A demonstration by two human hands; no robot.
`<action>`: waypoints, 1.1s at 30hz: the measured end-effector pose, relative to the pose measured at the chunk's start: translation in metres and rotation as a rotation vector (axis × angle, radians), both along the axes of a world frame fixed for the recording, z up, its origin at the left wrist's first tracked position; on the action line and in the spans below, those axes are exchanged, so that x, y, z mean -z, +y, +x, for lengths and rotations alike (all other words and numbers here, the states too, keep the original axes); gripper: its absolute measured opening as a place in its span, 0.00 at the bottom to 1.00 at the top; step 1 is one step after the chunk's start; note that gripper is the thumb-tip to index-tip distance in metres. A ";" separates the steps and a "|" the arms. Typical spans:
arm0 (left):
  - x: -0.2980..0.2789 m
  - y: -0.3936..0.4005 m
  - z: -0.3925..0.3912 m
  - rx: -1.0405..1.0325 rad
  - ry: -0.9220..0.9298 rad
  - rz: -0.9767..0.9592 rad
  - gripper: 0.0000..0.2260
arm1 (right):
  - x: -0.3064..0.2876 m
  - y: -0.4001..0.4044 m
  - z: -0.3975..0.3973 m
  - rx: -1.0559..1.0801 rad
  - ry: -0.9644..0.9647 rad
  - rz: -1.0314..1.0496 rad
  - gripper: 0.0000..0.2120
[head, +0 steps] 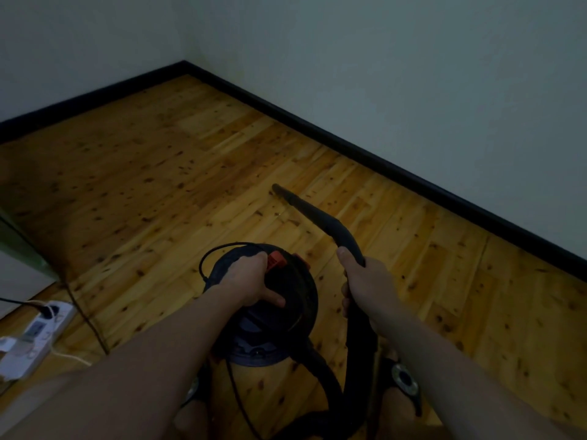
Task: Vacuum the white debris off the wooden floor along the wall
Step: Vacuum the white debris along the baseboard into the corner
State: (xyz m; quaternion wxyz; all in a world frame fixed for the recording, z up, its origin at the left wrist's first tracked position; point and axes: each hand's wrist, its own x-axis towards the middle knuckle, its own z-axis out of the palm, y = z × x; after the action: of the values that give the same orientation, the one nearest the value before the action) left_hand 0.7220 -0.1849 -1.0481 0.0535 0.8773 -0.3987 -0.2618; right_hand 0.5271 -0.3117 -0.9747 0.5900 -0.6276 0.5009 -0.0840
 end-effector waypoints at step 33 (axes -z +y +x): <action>-0.060 0.009 0.000 -0.522 0.990 -0.301 0.29 | -0.002 0.071 0.045 -0.629 0.007 -0.163 0.18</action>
State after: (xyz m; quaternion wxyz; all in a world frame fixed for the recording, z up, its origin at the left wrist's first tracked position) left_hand 0.7222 -0.1756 -0.9879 0.4205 0.7025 -0.1293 -0.5593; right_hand 0.5722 -0.2410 -0.9725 0.5329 -0.7972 0.2763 0.0646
